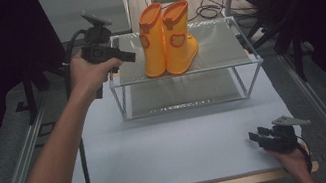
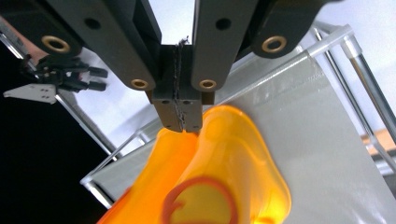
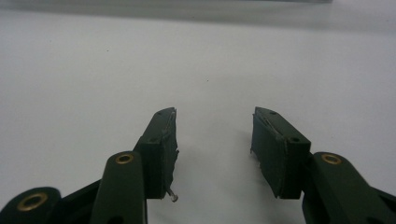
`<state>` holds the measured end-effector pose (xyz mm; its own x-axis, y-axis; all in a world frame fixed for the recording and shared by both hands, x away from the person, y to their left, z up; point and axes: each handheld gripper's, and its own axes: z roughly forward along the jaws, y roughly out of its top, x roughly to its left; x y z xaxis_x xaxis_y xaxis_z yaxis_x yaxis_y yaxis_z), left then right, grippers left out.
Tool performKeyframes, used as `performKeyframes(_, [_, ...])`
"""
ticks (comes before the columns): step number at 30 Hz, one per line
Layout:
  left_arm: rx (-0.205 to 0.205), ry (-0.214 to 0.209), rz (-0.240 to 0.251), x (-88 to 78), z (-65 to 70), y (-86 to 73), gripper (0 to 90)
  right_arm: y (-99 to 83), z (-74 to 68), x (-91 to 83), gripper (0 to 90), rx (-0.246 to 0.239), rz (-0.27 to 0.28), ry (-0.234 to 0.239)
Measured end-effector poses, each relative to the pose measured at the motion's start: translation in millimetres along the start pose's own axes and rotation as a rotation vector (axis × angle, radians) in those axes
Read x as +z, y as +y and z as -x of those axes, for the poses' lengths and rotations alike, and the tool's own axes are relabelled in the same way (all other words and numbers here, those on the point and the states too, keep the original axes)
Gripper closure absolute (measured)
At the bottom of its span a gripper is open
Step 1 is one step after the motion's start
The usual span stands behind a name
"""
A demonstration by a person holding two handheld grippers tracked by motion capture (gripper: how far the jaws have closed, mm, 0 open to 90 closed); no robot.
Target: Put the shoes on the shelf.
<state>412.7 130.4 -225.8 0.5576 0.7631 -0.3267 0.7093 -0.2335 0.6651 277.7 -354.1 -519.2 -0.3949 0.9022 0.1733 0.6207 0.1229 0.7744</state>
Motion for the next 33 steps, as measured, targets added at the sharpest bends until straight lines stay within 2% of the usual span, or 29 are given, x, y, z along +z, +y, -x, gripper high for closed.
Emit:
performKeyframes(15, [-0.042,0.028,-0.059,50.7,-28.2,-22.3,90.0,-0.4,0.2,-0.8,50.0,0.005,-0.005,-0.002])
performKeyframes(18, [-0.050,0.022,-0.079,63.8,-33.2,-24.3,89.9,-0.7,0.2,0.0,50.0,0.006,-0.004,-0.002])
performKeyframes(22, [-0.073,0.034,-0.076,80.9,-37.8,-26.3,89.9,-0.6,0.7,0.8,50.0,0.002,-0.002,-0.002])
performKeyframes(26, [-0.083,0.050,-0.081,89.5,-41.3,-24.0,89.9,-1.1,1.6,0.5,50.1,0.007,0.001,0.002])
performKeyframes(29, [-0.081,0.039,-0.096,96.6,-40.8,-23.1,89.9,-1.1,1.7,0.2,50.1,0.009,0.001,0.003])
performKeyframes(33, [-0.095,0.033,-0.086,97.5,-40.5,-22.3,90.0,-1.4,2.6,-0.9,50.0,0.017,0.000,0.001])
